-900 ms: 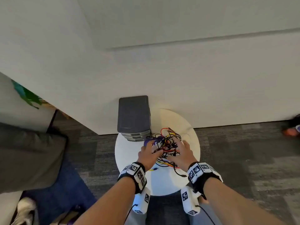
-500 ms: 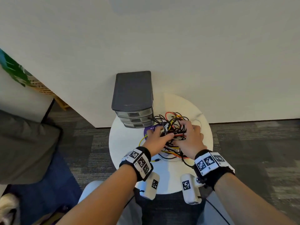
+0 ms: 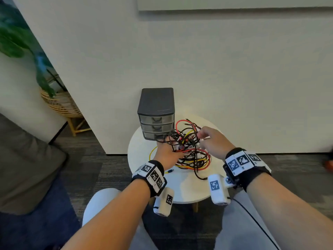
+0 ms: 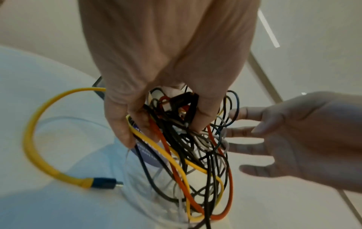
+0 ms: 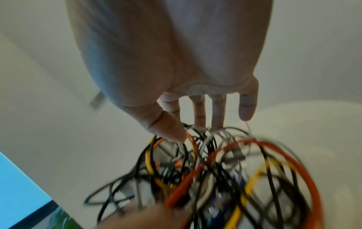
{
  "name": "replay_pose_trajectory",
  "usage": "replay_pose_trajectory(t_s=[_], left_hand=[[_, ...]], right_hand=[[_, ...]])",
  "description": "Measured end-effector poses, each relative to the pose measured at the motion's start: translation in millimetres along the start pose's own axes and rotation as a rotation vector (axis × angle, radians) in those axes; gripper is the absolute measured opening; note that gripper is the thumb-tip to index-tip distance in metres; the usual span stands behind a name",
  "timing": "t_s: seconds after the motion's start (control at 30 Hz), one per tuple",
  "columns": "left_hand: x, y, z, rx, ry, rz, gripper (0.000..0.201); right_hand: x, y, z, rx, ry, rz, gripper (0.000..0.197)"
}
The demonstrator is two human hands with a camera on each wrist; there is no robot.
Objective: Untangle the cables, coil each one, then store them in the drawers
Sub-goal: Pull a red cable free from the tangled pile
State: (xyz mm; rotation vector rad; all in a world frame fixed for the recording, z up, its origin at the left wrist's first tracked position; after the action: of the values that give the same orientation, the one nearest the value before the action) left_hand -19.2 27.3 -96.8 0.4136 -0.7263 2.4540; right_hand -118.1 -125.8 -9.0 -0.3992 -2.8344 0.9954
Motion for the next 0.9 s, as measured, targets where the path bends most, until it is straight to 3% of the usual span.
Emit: replay_pose_trajectory(t_s=[0.17, 0.33, 0.47, 0.53, 0.6, 0.7, 0.77, 0.83, 0.9], left_hand=[[11.1, -0.8, 4.6, -0.026, 0.190, 0.104, 0.036], [6.8, 9.0, 3.3, -0.148, 0.255, 0.108, 0.042], [-0.6, 10.2, 6.5, -0.177, 0.256, 0.074, 0.040], [-6.7, 6.9, 5.1, -0.170, 0.228, 0.061, 0.042], [-10.8, 2.2, 3.0, -0.191, 0.216, 0.082, 0.034], [-9.0, -1.1, 0.0, -0.203, 0.240, 0.129, 0.031], [-7.7, -1.2, -2.6, -0.186, 0.272, 0.123, 0.029], [-4.9, -1.0, -4.9, -0.152, 0.306, 0.110, 0.028], [0.5, 0.9, -6.3, -0.113, 0.355, 0.114, 0.030]], right_hand=[[-8.7, -21.5, -19.6, 0.046, -0.164, 0.262, 0.020], [-40.2, -17.2, -23.6, 0.283, -0.297, 0.054, 0.039], [-56.1, -11.2, -17.6, 0.376, -0.362, -0.061, 0.009], [-59.0, -15.4, -14.1, 0.350, -0.415, -0.066, 0.009], [-61.7, -26.3, -9.1, 0.220, -0.399, 0.039, 0.011], [-56.9, -43.0, -2.8, -0.396, -0.235, 0.258, 0.019], [-47.9, -47.3, -0.4, -0.719, -0.170, 0.328, 0.018], [-40.0, -50.3, 5.0, -0.734, -0.143, 0.340, 0.022], [-33.3, -54.6, 11.8, -0.528, -0.137, 0.323, 0.023]])
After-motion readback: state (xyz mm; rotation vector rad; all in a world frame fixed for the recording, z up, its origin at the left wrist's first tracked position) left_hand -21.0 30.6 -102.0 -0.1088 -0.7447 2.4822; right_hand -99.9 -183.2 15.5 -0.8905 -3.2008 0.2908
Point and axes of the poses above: each hand's wrist, its own x-axis away from the middle knuckle, its own y-axis out of the palm, z = x × y, the point moved 1 cm from there along -x, towards the middle knuckle, and after that the axes turned 13 degrees about -y, right-handed, at the moved point
